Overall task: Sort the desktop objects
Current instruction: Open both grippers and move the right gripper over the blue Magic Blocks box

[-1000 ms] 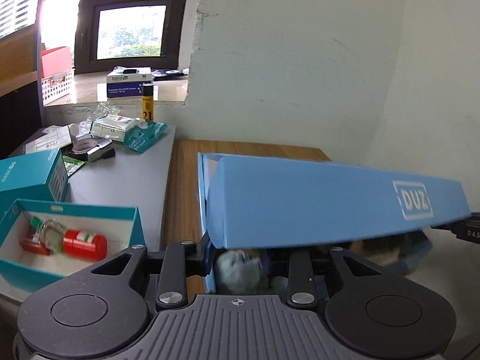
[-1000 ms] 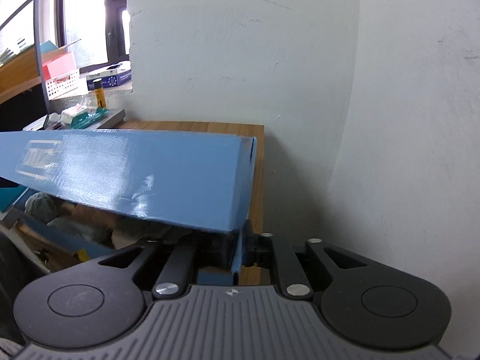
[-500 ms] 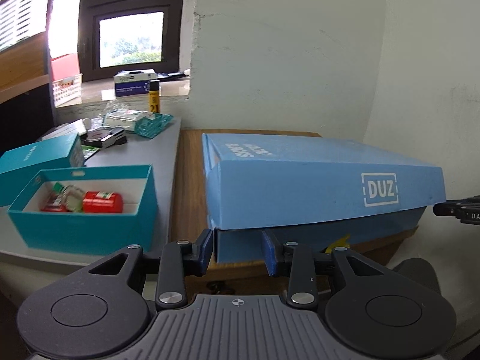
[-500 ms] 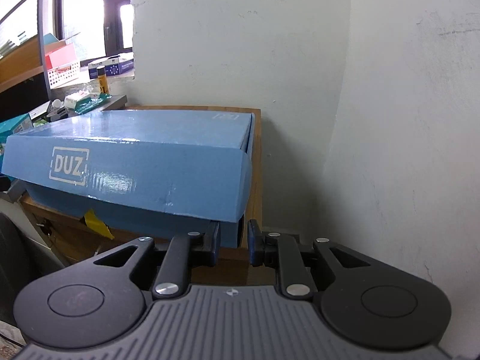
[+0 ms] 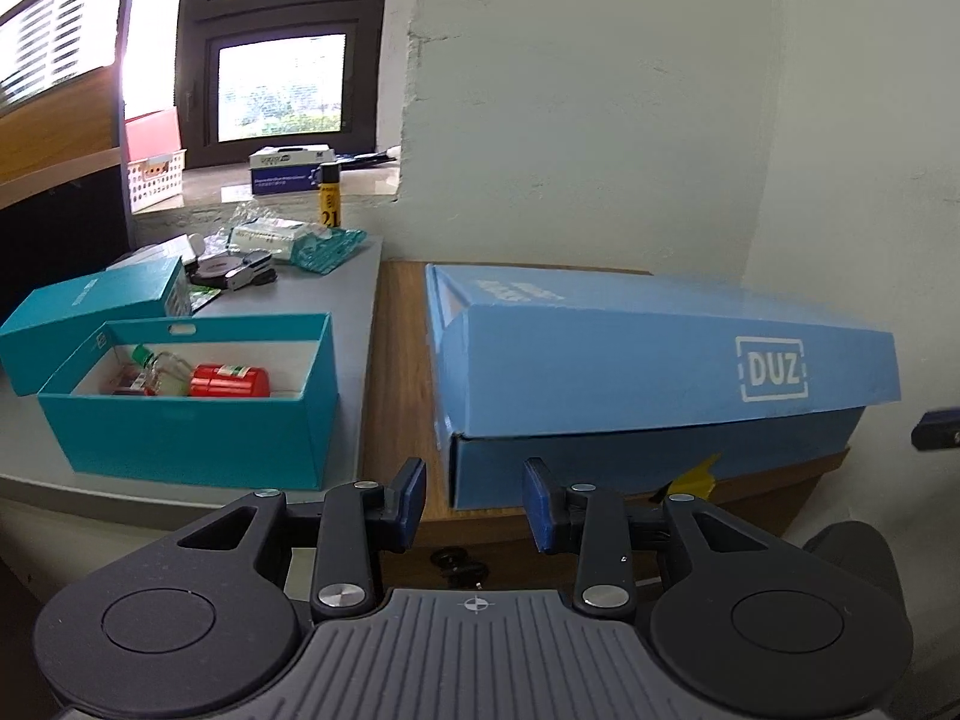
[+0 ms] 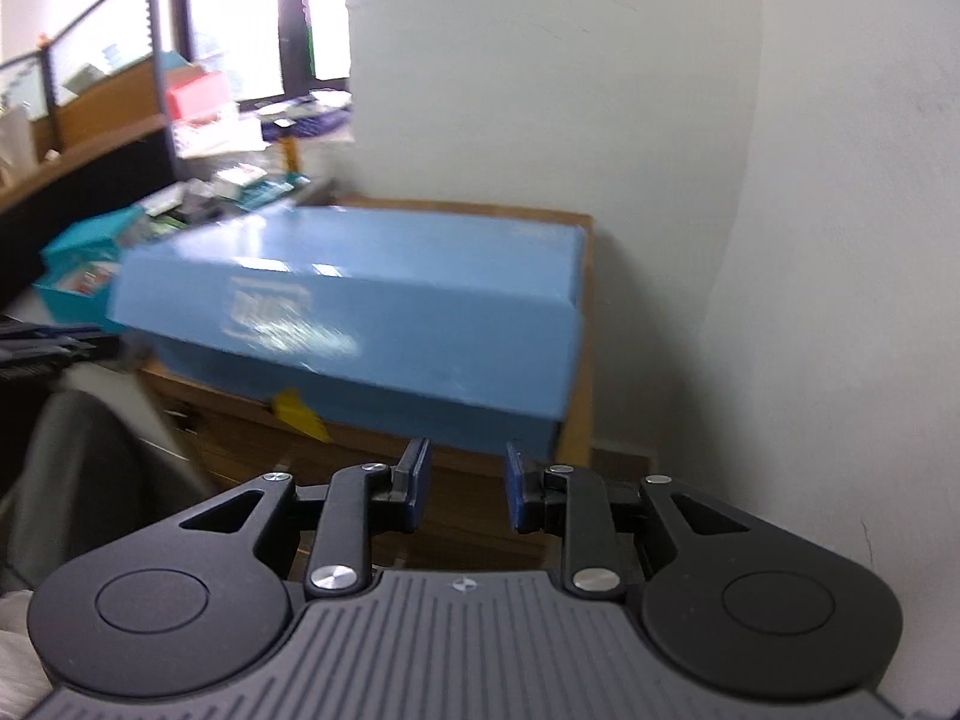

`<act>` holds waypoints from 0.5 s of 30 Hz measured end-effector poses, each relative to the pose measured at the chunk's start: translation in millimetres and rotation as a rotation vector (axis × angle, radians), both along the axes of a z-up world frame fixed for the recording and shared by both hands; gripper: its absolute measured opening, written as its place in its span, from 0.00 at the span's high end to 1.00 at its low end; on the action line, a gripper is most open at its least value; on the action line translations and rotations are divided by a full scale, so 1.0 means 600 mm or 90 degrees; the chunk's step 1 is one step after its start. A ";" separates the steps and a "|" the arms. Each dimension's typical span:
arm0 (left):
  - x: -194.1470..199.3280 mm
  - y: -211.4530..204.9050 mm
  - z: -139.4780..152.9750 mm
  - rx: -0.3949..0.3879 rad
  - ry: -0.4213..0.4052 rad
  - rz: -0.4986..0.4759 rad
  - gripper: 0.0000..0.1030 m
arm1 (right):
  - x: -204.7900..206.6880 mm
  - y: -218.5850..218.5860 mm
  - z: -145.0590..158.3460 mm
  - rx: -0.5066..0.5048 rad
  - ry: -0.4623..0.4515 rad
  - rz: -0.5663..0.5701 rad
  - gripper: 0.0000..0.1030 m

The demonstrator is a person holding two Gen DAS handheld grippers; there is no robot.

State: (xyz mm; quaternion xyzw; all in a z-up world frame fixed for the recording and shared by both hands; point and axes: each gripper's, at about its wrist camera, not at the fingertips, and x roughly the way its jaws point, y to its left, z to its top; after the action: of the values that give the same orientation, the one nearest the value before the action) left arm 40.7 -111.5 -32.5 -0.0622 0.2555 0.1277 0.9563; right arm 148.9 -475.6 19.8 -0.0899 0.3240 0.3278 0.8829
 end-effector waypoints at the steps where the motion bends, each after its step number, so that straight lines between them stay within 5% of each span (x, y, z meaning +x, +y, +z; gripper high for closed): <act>1: 0.002 -0.002 0.003 0.005 -0.001 -0.002 0.63 | 0.001 0.004 0.012 0.006 0.001 0.008 0.70; 7: 0.016 -0.005 0.008 0.035 0.002 -0.002 0.63 | 0.026 0.040 0.067 0.049 -0.008 0.043 0.70; 15: 0.035 0.002 -0.014 0.042 0.010 -0.008 0.63 | 0.095 0.123 0.078 0.035 -0.023 0.080 0.70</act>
State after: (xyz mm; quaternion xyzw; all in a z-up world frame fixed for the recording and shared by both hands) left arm 61.9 -110.5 -41.1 -0.0277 0.2591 0.1305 0.9566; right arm 205.7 -401.9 66.3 -0.0915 0.2930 0.3894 0.8684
